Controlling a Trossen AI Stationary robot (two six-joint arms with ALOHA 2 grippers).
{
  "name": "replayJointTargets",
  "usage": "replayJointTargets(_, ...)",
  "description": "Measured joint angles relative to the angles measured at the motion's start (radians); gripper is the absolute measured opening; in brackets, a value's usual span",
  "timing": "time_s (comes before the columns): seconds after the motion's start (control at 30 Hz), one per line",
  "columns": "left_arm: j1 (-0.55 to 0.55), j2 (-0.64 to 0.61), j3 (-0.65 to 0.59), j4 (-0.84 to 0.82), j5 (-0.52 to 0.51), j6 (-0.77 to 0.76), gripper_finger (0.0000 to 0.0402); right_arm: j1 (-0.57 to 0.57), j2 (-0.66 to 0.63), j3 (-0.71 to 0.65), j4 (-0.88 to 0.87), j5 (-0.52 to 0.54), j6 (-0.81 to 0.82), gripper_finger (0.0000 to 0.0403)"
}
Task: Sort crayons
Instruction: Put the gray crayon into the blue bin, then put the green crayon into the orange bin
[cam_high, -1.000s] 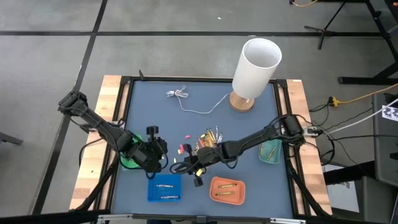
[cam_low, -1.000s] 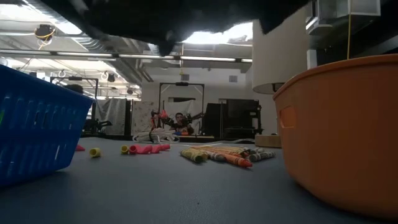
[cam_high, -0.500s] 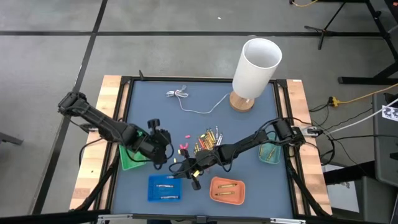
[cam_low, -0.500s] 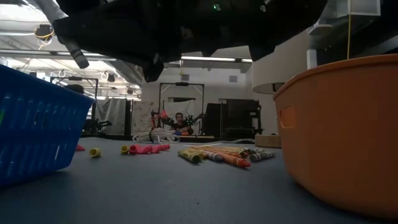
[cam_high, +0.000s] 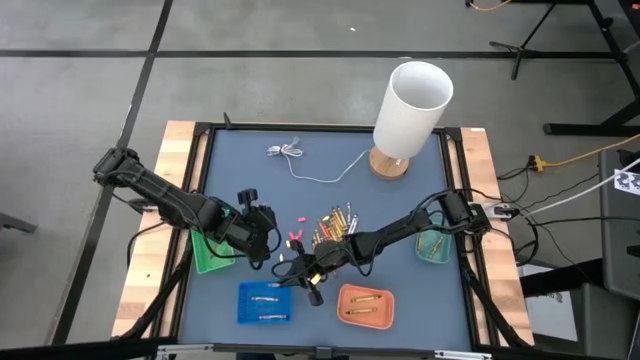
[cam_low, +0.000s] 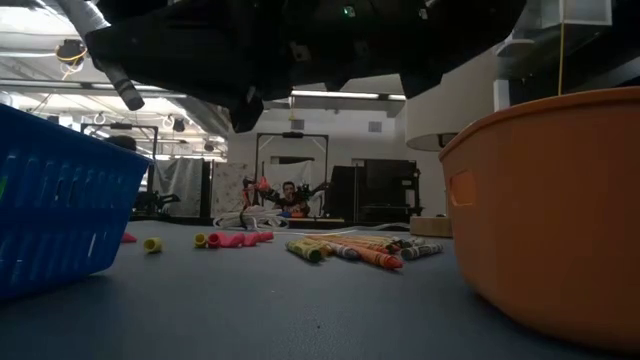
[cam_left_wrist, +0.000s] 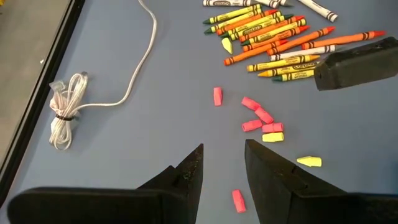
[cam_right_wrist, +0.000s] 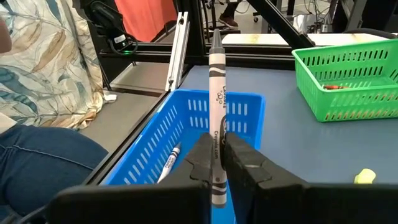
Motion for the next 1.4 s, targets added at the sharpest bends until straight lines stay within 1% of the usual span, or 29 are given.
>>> replayJointTargets(0.2, 0.0, 0.0, 0.0, 0.0, 0.0, 0.0, 0.0103, 0.0, 0.0, 0.0, 0.0, 0.0, 0.0, 0.01)
replayJointTargets(0.3, 0.0, 0.0, 0.0, 0.0, 0.0, 0.0, 0.0103, 0.0, 0.0, 0.0, 0.0, 0.009, 0.001, 0.0127)
replayJointTargets(0.43, 0.0, 0.0, 0.0, 0.001, 0.0, 0.0, 0.0103, 0.0, 0.0, 0.0, 0.0, 0.01, 0.001, 0.0144)
replayJointTargets(0.6, 0.0, 0.0, 0.0, 0.022, 0.001, 0.0, 0.0103, -0.001, -0.003, 0.001, -0.03, 0.009, -0.003, 0.0146)
replayJointTargets(0.7, 0.0, 0.0, 0.0, 0.064, 0.005, 0.0, 0.0103, -0.002, -0.052, 0.0, -0.136, 0.009, -0.036, 0.0147)
replayJointTargets(0.83, 0.0, 0.0, 0.0, 0.12, 0.006, 0.0, 0.0103, -0.002, -0.178, 0.001, -0.383, 0.019, -0.104, 0.0147)
replayJointTargets(0.9, 0.0, 0.0, 0.0, 0.141, 0.006, 0.001, 0.0103, -0.001, -0.247, 0.001, -0.528, 0.021, -0.109, 0.0147)
replayJointTargets(1.03, 0.0, 0.001, 0.0, 0.198, 0.019, 0.04, 0.0103, 0.0, -0.38, 0.001, -0.736, 0.018, -0.109, 0.0147)
replayJointTargets(1.17, 0.016, 0.002, 0.0, 0.298, 0.129, 0.146, 0.0103, 0.0, -0.493, 0.001, -0.899, 0.021, -0.108, 0.0147)
replayJointTargets(1.33, 0.049, 0.028, 0.0, 0.463, 0.276, 0.292, 0.0103, 0.0, -0.609, 0.001, -1.032, 0.021, -0.108, 0.0147)
replayJointTargets(1.4, 0.062, 0.049, 0.0, 0.515, 0.33, 0.345, 0.0103, 0.0, -0.643, 0.001, -1.1, 0.051, -0.107, 0.0147)
